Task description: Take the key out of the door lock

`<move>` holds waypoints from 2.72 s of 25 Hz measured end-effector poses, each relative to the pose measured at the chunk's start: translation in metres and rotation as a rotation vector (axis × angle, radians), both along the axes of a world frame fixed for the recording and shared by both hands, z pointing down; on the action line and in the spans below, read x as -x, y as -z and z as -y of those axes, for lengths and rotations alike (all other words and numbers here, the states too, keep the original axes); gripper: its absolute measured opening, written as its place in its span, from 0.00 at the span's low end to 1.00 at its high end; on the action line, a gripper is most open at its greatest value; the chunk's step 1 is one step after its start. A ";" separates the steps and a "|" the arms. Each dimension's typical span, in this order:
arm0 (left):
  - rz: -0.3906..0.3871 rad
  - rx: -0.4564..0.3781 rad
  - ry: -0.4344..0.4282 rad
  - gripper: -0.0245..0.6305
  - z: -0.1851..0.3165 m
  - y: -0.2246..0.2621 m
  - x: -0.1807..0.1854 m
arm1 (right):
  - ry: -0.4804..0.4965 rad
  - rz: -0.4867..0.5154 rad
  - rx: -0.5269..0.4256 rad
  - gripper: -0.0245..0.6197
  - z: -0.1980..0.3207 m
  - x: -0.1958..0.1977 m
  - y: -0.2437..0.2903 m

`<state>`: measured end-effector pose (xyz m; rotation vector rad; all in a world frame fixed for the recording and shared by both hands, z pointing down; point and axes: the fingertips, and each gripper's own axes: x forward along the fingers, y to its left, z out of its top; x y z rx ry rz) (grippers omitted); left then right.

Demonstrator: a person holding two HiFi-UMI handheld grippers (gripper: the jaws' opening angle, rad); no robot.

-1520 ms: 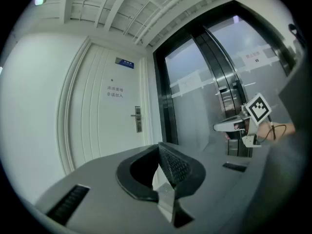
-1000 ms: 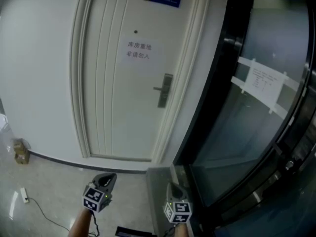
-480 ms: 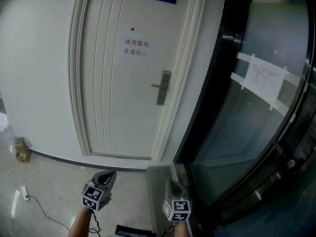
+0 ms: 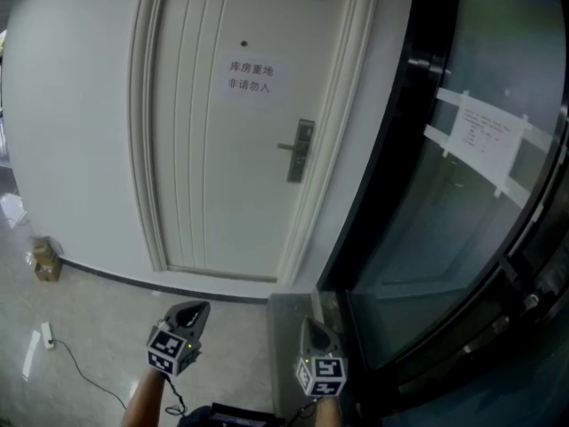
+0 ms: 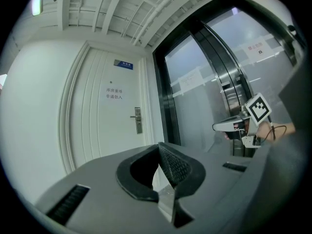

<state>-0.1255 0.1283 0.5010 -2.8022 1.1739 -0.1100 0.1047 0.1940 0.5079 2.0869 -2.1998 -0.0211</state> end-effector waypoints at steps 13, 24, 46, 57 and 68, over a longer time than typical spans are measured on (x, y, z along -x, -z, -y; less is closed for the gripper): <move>0.010 0.008 -0.014 0.05 0.049 -0.004 -0.017 | -0.010 0.007 -0.003 0.06 0.048 -0.013 -0.002; 0.003 0.003 -0.024 0.05 0.136 0.009 -0.034 | -0.018 0.001 0.001 0.06 0.131 -0.027 0.006; 0.005 0.001 -0.076 0.05 0.287 0.013 -0.037 | -0.061 -0.003 0.002 0.06 0.268 -0.017 0.011; 0.005 -0.018 -0.122 0.05 0.329 0.022 -0.046 | -0.092 -0.013 -0.009 0.06 0.304 -0.022 0.018; 0.006 0.004 -0.124 0.05 0.348 0.013 -0.053 | -0.096 -0.021 0.003 0.06 0.326 -0.030 0.015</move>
